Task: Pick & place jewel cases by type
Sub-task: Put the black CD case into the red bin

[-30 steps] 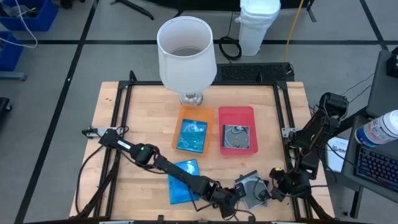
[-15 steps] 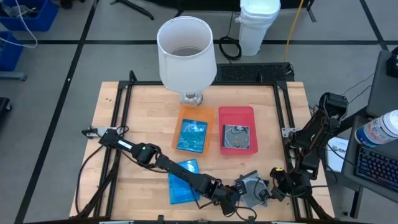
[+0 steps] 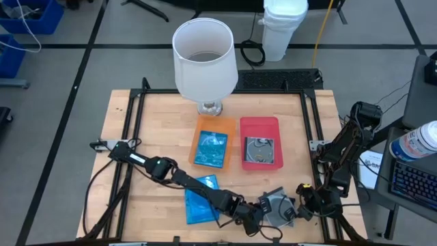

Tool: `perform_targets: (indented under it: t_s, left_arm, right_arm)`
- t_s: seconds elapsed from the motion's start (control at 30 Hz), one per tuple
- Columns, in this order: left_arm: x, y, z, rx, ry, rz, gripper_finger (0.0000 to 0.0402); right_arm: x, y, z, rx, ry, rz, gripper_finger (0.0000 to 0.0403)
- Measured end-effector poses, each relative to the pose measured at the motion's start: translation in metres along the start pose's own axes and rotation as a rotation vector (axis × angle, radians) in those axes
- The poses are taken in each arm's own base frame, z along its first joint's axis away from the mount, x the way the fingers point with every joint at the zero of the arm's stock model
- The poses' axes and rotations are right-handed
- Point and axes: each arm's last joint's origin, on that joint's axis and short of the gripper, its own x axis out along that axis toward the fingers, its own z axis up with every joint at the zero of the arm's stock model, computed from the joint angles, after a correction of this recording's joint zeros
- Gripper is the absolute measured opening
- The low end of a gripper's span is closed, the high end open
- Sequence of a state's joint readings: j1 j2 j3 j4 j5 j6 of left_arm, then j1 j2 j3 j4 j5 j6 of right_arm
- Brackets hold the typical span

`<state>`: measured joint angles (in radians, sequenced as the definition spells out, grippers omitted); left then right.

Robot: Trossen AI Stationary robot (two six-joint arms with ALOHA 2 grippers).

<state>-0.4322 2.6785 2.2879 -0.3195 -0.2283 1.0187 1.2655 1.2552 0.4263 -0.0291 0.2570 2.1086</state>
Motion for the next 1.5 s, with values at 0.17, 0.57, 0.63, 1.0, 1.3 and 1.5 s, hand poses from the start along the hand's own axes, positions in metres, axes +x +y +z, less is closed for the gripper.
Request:
perform_targets:
  t_s: [0.17, 0.57, 0.63, 1.0, 1.3, 1.5]
  left_arm:
    - [0.001, 0.003, -0.004, 0.006, 0.000, 0.009, 0.0007]
    - [0.008, 0.006, -0.011, -0.024, -0.019, 0.035, 0.0005]
    - [0.008, 0.007, -0.011, -0.027, -0.028, 0.040, 0.0005]
    - [0.010, 0.010, -0.009, -0.066, -0.083, 0.071, 0.0005]
    - [0.010, 0.010, -0.009, -0.074, -0.062, 0.088, 0.0008]
    - [0.008, 0.007, -0.001, -0.063, -0.024, 0.128, 0.0006]
  right_arm:
    - [0.000, 0.000, 0.001, -0.012, -0.030, 0.014, 0.0132]
    - [0.000, 0.002, 0.002, -0.031, -0.078, 0.061, 0.0132]
    - [0.000, 0.002, 0.002, -0.034, -0.086, 0.065, 0.0132]
    - [-0.001, 0.013, 0.003, -0.108, -0.249, 0.227, 0.0132]
    - [-0.002, 0.014, 0.004, -0.161, -0.275, 0.240, 0.0085]
    - [-0.002, 0.016, 0.004, -0.185, -0.283, 0.245, 0.0014]
